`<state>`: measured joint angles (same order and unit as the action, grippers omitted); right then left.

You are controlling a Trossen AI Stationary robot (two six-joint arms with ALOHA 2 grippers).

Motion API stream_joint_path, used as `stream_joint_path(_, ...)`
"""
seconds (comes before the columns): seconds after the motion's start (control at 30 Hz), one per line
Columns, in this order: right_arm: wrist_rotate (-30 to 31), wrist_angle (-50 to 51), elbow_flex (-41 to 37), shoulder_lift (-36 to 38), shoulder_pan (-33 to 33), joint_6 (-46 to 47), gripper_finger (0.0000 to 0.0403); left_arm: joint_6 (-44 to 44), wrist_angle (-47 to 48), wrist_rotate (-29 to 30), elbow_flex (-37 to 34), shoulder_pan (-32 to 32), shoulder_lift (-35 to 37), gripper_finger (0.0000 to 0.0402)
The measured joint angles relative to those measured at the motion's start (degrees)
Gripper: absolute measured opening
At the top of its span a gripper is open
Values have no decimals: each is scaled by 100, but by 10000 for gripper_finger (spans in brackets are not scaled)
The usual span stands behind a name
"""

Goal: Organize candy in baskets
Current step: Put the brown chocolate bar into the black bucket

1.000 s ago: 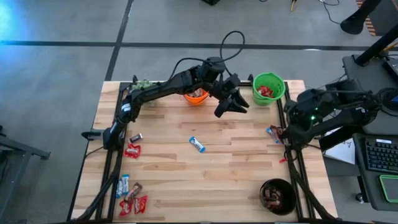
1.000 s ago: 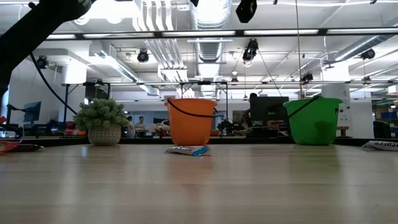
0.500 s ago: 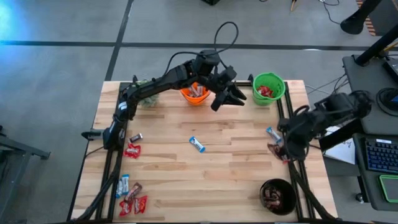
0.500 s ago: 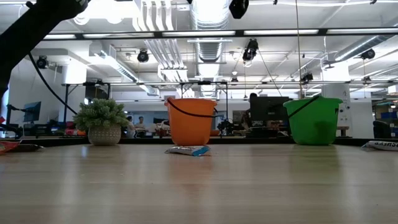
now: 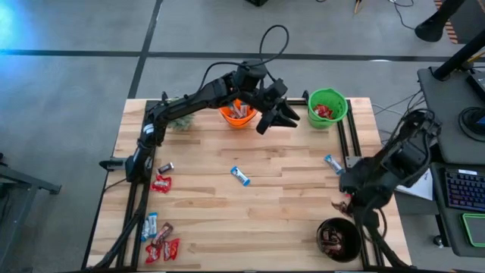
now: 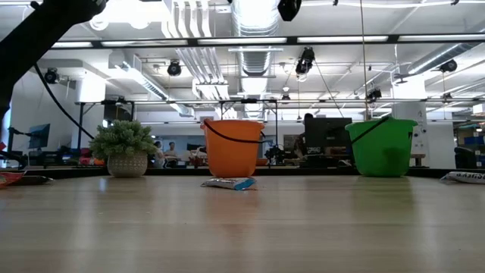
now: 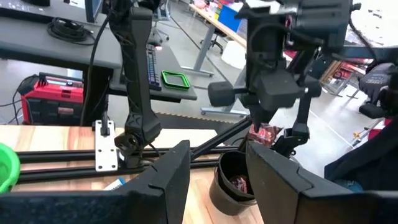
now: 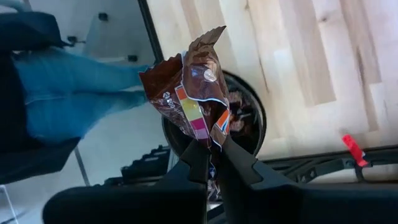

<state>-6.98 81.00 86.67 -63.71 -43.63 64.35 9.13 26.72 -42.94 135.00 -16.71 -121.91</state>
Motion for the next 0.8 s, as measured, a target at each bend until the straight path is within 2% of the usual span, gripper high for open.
stream_joint_path(0.4,64,-682,-2,-291,-795,510,9,198,-5,38,0,-2,24,139)
stream_joint_path(0.8,-230,-775,-2,-674,-1050,565,9,521,9,39,0,-2,24,139)
